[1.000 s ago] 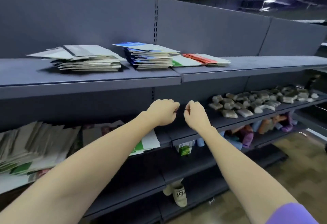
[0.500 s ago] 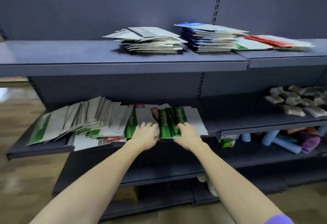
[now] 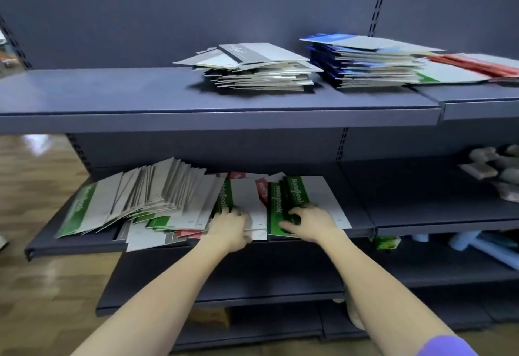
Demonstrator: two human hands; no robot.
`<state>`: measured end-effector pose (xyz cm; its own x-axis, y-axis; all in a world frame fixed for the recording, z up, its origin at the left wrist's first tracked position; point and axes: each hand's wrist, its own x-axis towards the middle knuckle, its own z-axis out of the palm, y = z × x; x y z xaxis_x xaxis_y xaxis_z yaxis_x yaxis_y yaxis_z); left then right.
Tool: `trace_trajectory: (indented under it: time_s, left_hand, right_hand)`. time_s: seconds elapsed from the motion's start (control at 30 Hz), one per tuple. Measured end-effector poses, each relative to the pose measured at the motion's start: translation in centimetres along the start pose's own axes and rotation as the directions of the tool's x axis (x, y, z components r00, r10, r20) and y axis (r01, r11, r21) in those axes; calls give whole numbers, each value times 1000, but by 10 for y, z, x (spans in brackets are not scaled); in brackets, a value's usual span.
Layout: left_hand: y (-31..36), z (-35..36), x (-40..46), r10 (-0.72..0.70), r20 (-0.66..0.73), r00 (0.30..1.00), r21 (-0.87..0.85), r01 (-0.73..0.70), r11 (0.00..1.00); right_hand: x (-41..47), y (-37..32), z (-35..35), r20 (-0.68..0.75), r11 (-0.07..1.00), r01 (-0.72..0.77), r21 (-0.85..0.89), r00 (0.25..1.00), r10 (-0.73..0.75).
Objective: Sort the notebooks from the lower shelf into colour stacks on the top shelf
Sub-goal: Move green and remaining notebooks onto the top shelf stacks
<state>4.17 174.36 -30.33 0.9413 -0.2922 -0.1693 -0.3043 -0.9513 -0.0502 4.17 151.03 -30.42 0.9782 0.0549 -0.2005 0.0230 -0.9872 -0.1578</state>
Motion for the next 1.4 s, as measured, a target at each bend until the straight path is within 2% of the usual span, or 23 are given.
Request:
trace_trajectory:
  time_s: [0.13,0.33,0.53,0.67,0.77,0.9,1.03,1.23,1.4]
  left_hand:
    - [11,-7,14,17,45,999,-33,-16,999]
    - [21,-5,25,42,-26,999,142,-38,989]
    - [20,-4,27,56,-16,998,188,-52,981]
    - [21,1,25,97,-37,995,262,-84,961]
    - [24,6,23,120,-34,992,296,-105,949]
    - [23,4,22,116,-61,991,260,-97,961]
    - [18,0,18,95,-69,993,262,-74,962]
    - [14,0,28,61,47,997,180,-69,981]
    - [13,3,29,16,91,996,17,-18,1000]
  right_hand:
    - [5,6,0,-52,1000,-18,9,998,19]
    - [5,-1,8,-70,995,-87,-38,994,84]
    - [14,-12,2,-67,972,25,-235,997,-42]
    - [18,-3,3,-104,966,35,-257,993,-64]
    - [17,1,7,-123,974,41,-223,990,-70]
    - [14,5,6,-138,985,54,-165,987,-78]
    - [15,8,1,-158,998,56,-39,986,-61]
    - [11,-3,-3,-184,976,70,206,982,-31]
    - [7,-12,2,-177,978,84,190,983,-50]
